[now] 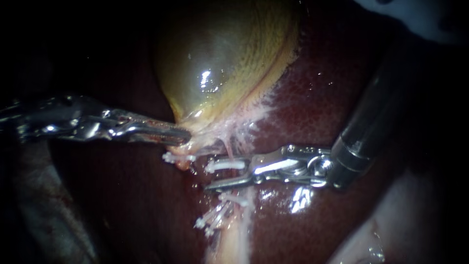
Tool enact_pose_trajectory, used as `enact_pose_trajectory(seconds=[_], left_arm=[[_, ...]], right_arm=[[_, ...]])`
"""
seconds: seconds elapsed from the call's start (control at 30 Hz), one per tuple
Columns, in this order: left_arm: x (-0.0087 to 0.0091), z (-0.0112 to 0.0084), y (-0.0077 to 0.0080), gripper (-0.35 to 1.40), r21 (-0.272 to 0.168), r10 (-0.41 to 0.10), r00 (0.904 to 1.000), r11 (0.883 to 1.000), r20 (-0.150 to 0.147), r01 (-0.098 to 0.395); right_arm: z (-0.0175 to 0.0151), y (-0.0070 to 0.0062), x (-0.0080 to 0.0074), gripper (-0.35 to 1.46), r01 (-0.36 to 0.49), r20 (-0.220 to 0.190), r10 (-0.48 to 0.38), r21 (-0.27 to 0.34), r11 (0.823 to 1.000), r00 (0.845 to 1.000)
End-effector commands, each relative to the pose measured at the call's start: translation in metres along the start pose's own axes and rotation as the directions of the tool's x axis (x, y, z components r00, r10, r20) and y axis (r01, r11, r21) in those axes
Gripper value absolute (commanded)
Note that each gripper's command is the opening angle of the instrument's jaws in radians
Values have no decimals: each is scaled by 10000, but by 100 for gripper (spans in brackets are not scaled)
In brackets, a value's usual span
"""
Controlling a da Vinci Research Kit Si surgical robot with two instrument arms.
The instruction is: Going back third clip right tube
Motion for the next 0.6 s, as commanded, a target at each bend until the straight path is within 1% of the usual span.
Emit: enact_pose_trajectory(seconds=[0.03,0.17,0.23,0.4,0.6], left_arm=[[0,-1,0,-35,-20,13,10000,10000,-5,-13],[0,-1,0,-35,-21,13,10000,10000,-5,-13],[0,-1,0,-35,-80,14,10000,10000,-4,-14],[0,-1,0,-35,-78,12,10000,10000,-4,-12],[0,-1,0,-35,-84,14,10000,10000,-4,-14]], right_arm=[[-1,0,1,49,-44,-15,44,-4,10000,10000],[-4,0,1,51,-227,-83,225,-232,9995,9997],[-5,0,0,51,-350,-100,347,-244,9991,9993],[-2,0,0,51,-650,17,651,-327,9973,9979],[-2,-2,-1,52,-649,58,652,-381,9972,9979]])
